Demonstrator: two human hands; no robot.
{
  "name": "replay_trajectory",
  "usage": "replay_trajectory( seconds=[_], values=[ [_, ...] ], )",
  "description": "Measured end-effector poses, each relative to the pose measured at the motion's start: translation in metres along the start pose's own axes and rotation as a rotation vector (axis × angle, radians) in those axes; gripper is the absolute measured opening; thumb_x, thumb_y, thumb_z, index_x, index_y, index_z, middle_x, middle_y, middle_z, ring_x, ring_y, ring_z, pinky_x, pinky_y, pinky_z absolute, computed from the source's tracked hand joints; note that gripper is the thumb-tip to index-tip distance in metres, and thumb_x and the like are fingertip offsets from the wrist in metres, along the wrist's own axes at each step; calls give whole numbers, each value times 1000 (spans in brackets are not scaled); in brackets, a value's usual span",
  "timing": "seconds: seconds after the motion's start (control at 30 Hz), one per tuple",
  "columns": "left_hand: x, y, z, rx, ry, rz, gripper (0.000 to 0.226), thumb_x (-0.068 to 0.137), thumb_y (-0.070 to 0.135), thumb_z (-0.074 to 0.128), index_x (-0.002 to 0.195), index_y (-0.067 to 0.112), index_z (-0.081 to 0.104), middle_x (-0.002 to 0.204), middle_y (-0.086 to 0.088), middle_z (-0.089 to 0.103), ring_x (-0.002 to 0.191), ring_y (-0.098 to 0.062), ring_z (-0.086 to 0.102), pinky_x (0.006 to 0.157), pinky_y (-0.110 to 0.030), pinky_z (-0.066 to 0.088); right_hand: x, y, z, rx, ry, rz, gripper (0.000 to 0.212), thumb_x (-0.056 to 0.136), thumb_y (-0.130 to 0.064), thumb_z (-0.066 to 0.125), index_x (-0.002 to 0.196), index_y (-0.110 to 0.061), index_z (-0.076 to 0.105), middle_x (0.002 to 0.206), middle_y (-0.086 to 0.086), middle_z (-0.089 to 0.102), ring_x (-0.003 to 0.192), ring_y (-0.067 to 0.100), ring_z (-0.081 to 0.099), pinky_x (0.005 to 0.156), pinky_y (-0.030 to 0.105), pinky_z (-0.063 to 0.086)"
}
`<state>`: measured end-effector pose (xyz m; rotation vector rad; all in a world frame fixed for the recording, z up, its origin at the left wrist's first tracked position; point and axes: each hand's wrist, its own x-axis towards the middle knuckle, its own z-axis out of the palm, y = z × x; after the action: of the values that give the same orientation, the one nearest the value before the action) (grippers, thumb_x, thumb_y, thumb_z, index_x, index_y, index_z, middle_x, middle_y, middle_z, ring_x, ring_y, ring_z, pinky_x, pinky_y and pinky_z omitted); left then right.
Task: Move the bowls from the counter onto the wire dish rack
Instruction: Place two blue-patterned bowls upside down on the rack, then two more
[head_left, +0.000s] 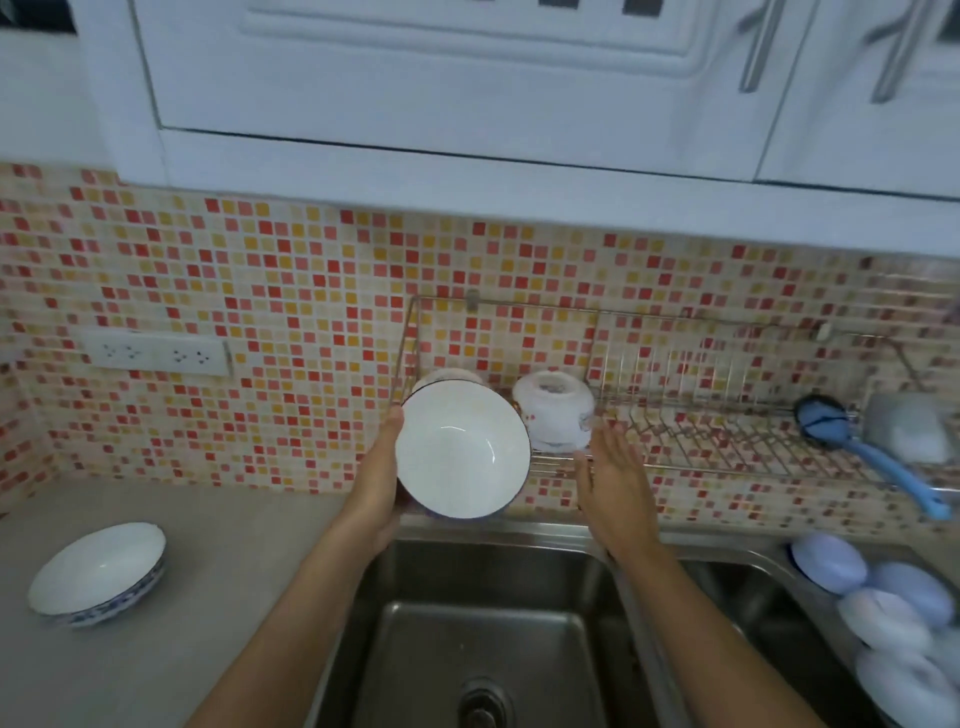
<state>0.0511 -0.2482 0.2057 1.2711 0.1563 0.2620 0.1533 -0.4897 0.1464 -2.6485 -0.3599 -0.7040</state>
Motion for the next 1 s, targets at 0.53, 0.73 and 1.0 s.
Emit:
replay_trajectory(
  seconds=[0.53, 0.73, 1.0],
  values=[
    [91, 31, 126, 329, -93, 403, 64, 77, 32, 75, 134, 32, 47, 113, 28, 48, 90, 23, 51, 64, 0, 44, -2, 31, 29, -115, 133, -102, 50, 98, -30, 29, 123, -2, 62, 127, 13, 63, 122, 24, 58, 111, 43, 29],
    [121, 4, 144, 918, -168, 789, 73, 72, 40, 76, 136, 27, 45, 140, 5, 39, 127, -6, 29, 102, -9, 20, -2, 31, 35, -89, 220, -126, 45, 92, -24, 40, 122, 0, 63, 126, 15, 63, 121, 24, 59, 111, 41, 33],
    [151, -30, 136, 1266, -263, 892, 76, 71, 39, 78, 137, 23, 45, 143, -8, 42, 132, -25, 29, 113, -52, 24, -3, 32, 36, -69, 317, -145, 43, 93, -26, 41, 120, -3, 66, 124, 11, 66, 120, 22, 59, 110, 41, 35]
  ],
)
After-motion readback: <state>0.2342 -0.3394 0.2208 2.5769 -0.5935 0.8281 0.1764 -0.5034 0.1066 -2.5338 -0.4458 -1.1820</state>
